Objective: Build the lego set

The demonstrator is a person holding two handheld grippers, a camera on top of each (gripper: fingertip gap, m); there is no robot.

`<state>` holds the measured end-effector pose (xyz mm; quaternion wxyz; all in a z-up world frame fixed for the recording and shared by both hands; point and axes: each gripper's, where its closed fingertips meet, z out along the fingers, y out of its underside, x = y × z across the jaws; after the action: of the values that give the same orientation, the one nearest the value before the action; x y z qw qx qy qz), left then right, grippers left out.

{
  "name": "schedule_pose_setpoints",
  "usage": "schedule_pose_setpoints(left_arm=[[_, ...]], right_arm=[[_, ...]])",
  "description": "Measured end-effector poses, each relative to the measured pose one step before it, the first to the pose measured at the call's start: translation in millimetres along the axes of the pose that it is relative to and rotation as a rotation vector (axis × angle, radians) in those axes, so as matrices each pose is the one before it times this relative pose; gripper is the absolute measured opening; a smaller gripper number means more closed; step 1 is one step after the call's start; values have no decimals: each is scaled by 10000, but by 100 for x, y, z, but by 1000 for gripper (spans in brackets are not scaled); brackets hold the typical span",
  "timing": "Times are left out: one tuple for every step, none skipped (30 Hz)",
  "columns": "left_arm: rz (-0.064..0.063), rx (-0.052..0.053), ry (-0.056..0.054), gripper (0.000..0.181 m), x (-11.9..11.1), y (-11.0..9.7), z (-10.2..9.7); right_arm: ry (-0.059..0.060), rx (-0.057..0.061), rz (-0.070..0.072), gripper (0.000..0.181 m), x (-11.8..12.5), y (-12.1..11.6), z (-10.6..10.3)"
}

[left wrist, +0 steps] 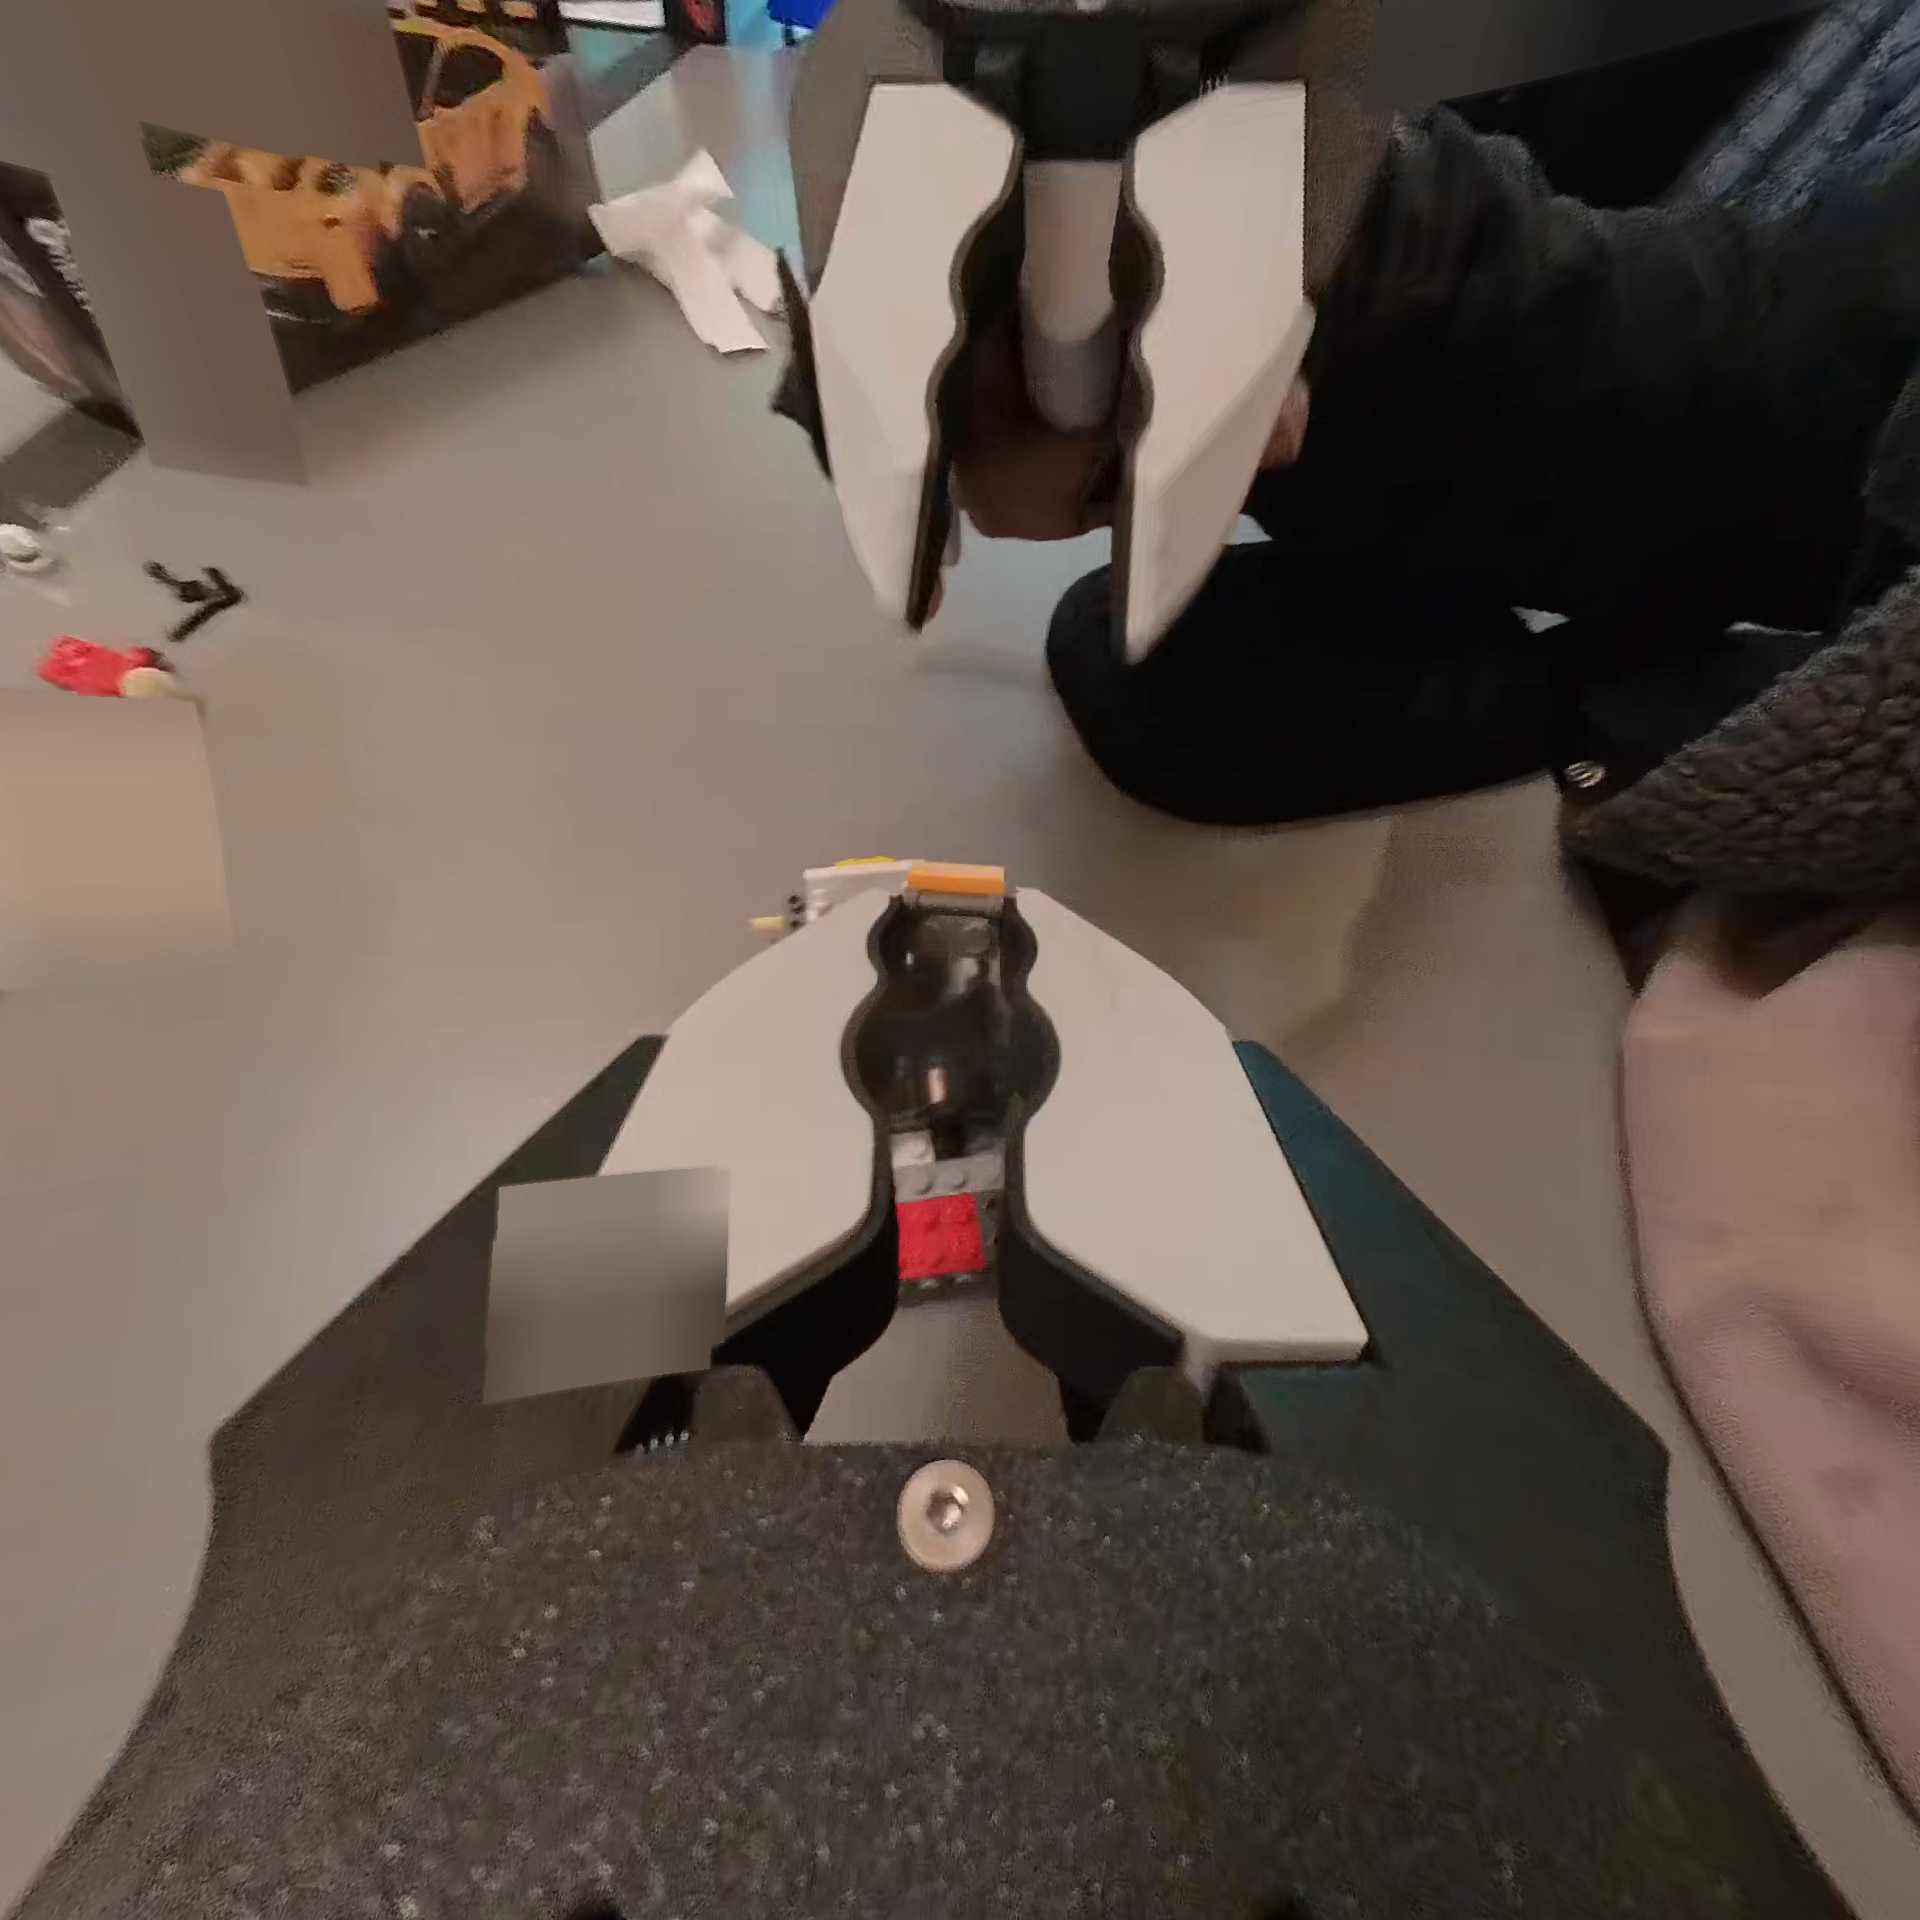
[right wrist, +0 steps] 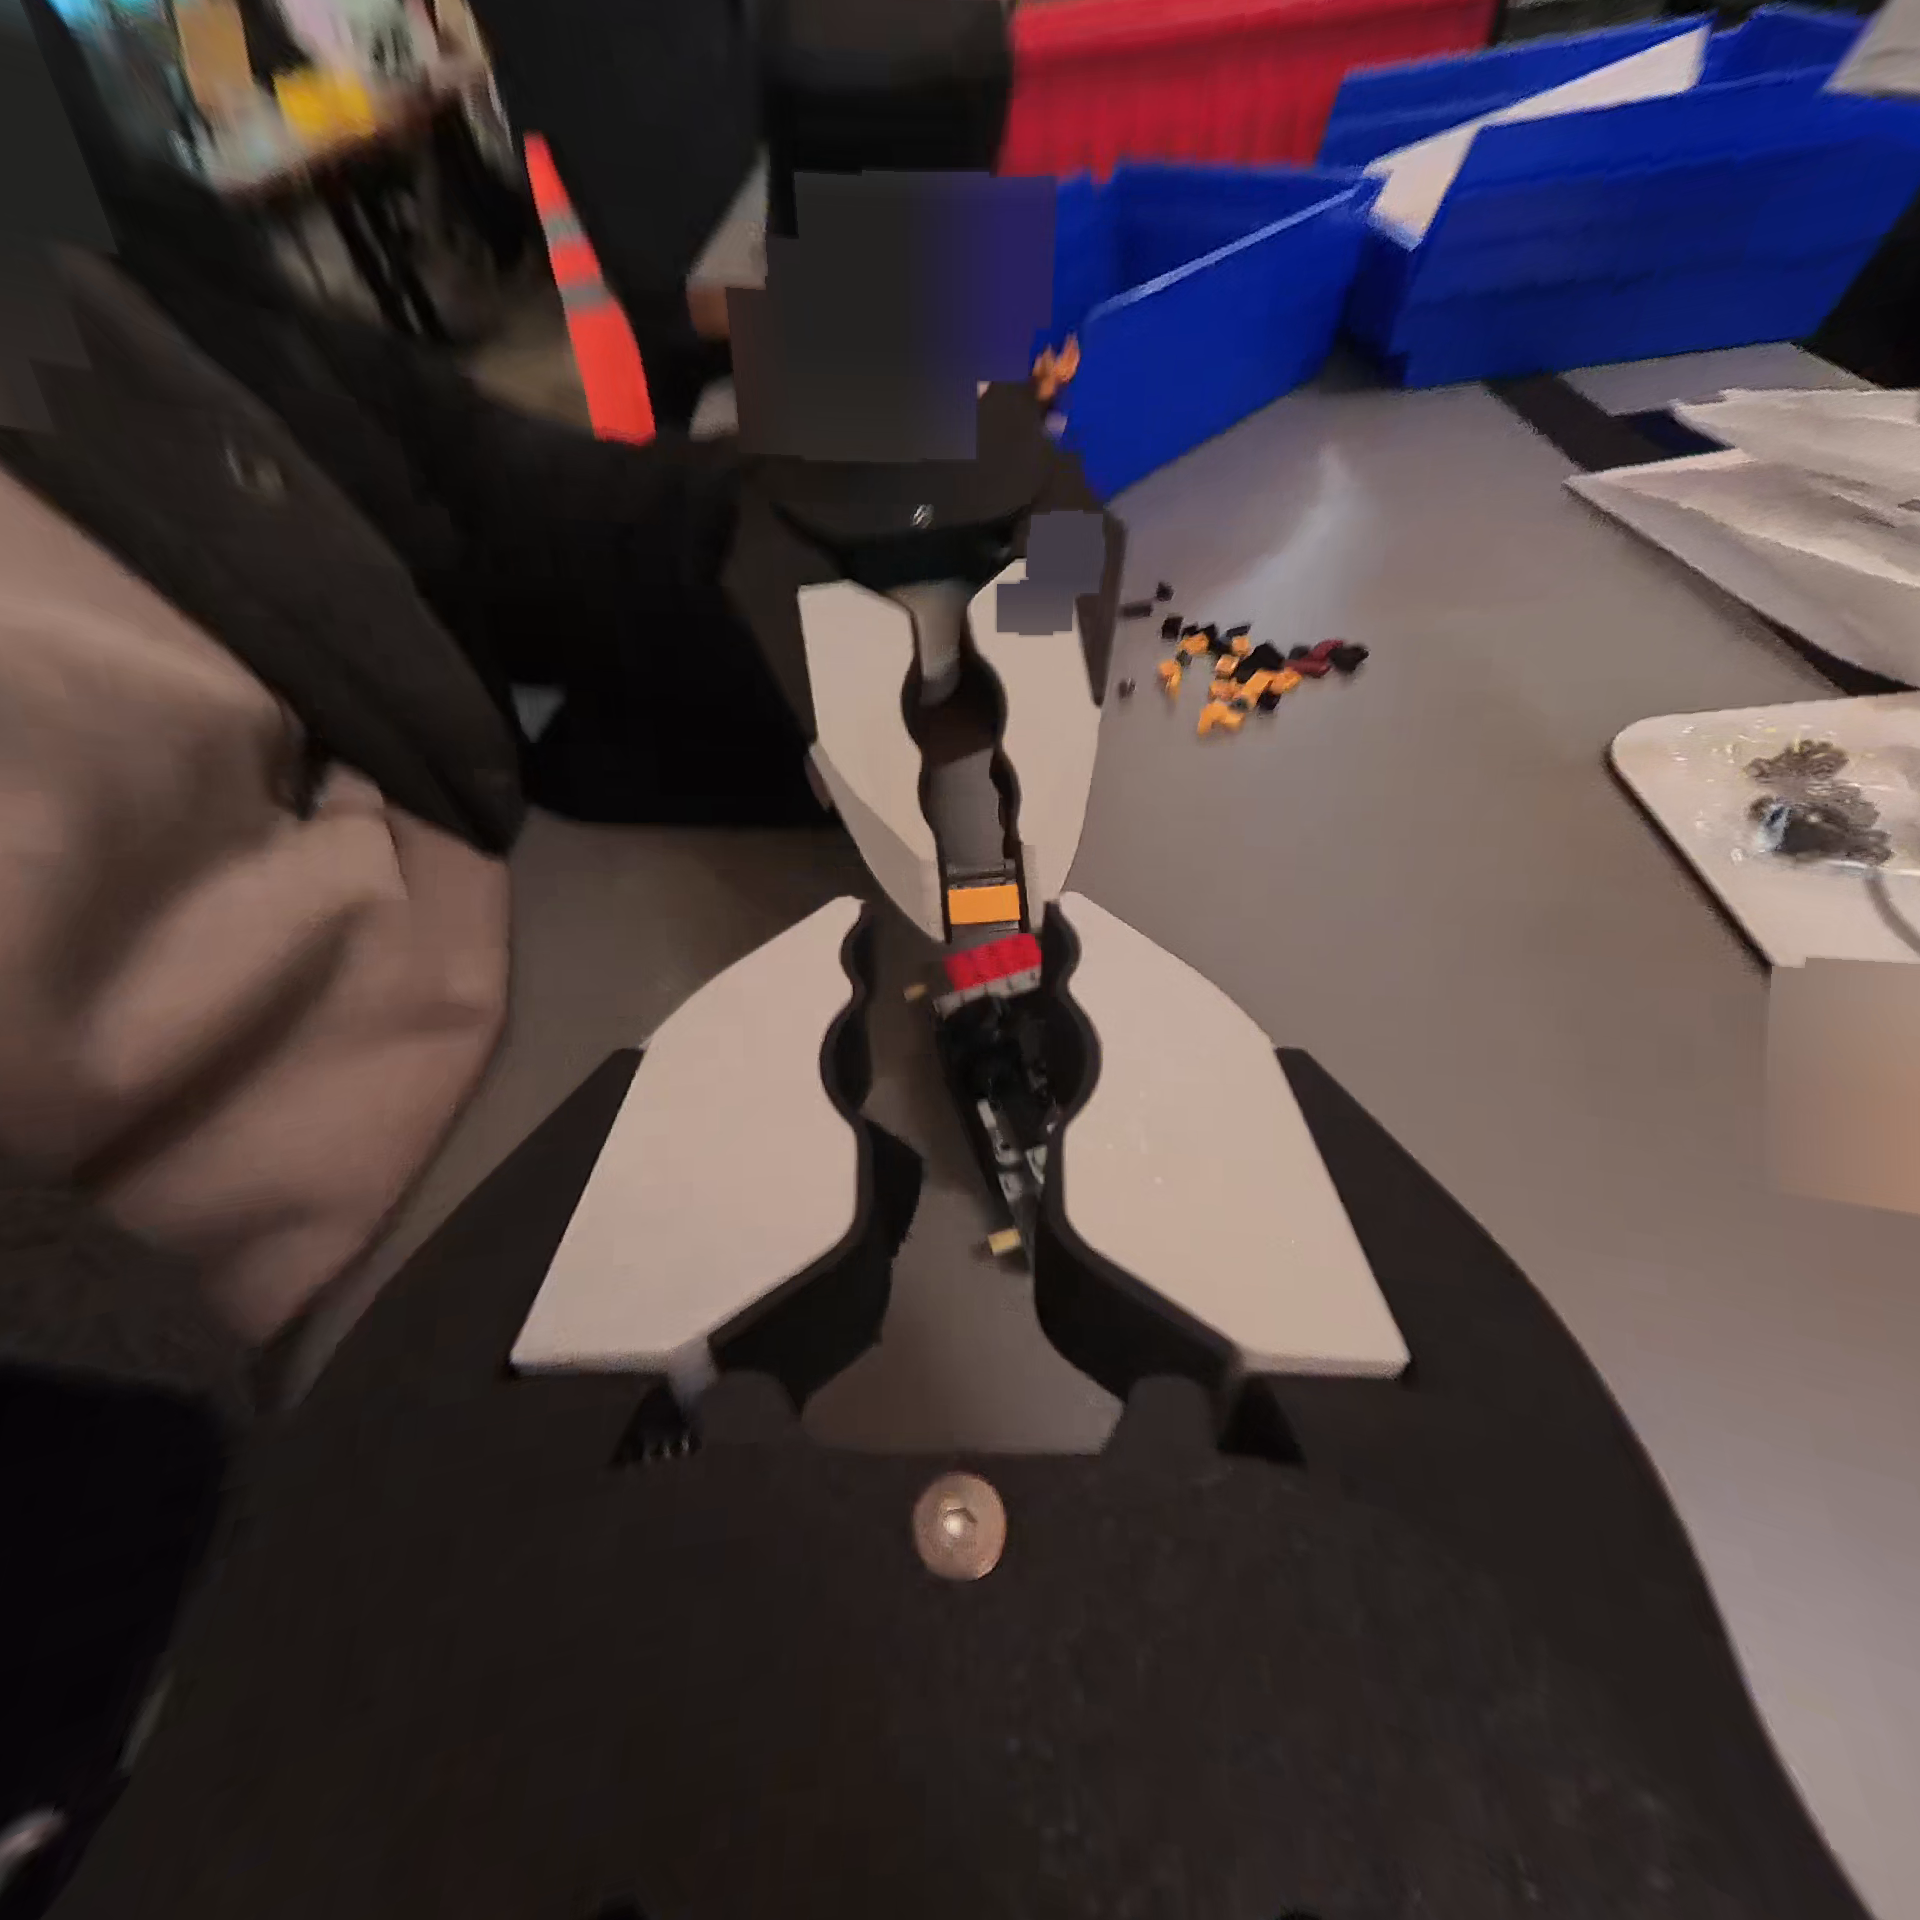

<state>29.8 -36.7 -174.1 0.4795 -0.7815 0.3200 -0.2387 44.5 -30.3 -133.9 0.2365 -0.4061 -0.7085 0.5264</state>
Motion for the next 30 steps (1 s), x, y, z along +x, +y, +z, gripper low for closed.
schedule_pose_setpoints(left_arm=[[-129,56,191,17,319,-203,257],[-172,84,149,16,201,-276,194],[-194,104,166,16,169,-324,138],[-180,147,213,16,236,-354,79],[-165,146,206,16,229,-326,37],[-133,107,102,16,96,-231,17],[-76,89,30,16,2,-145,-26],[-32,73,40,17,25,-63,-32],[-12,54,28,17,10,-7,-39],[-17,54,-28,17,-83,11,-43],[-51,65,1,17,-93,-6,-43],[-69,63,55,17,-25,1,-44],[-41,50,28,17,-36,14,-14],[19,23,7,17,-25,28,-10],[59,-4,21,17,27,59,-3],[69,-44,-2,17,9,92,3],[58,-44,-28,17,-25,102,-2],[36,-25,-16,17,-22,87,-3],[32,-16,14,17,17,68,-8],[62,-13,21,17,32,68,-1],[99,-12,-7,17,22,43,5],[139,-16,-18,17,39,36,5],[180,-39,-12,17,78,55,15],[204,-65,-22,17,105,88,43],[196,-70,-89,17,32,75,42],[180,-86,-54,17,87,86,42],[159,-97,-20,16,135,96,54],[164,-151,-88,16,52,217,91],[177,-135,-113,16,20,214,89],[133,-132,-62,16,71,201,89]], right_arm=[[66,-507,-503,33,-193,469,366],[87,-468,-461,36,-118,413,405],[-24,-371,-350,37,-196,255,378],[-13,-168,-221,37,-99,-4,287],[-16,-31,-149,36,-31,-139,212],[-38,0,-77,36,-8,-112,141],[-33,5,-30,36,26,-31,119],[-58,43,1,34,-1,-8,100],[-66,110,47,30,-15,-32,95],[-31,160,87,29,38,-56,75],[-53,134,119,27,4,0,51],[-51,119,126,27,11,-6,19],[-24,69,99,26,43,5,-6],[-31,40,70,26,28,31,19],[-75,28,68,26,-60,29,45],[-68,9,70,26,-42,45,74],[-35,1,49,26,10,67,65],[-41,8,51,26,11,57,47],[-69,17,78,25,-28,45,25],[-84,24,83,24,-34,40,17],[-69,30,79,24,-9,33,-10],[-84,35,89,23,-28,15,-35],[-79,39,118,21,-5,10,-68],[-27,44,121,16,63,12,-91],[-56,18,76,15,-17,46,-24],[-57,-72,47,15,-131,119,72],[4,-154,-92,16,-164,156,150],[129,-227,-214,16,-63,200,124],[140,-245,-178,16,-17,218,97],[84,-222,-96,16,-70,205,90]])
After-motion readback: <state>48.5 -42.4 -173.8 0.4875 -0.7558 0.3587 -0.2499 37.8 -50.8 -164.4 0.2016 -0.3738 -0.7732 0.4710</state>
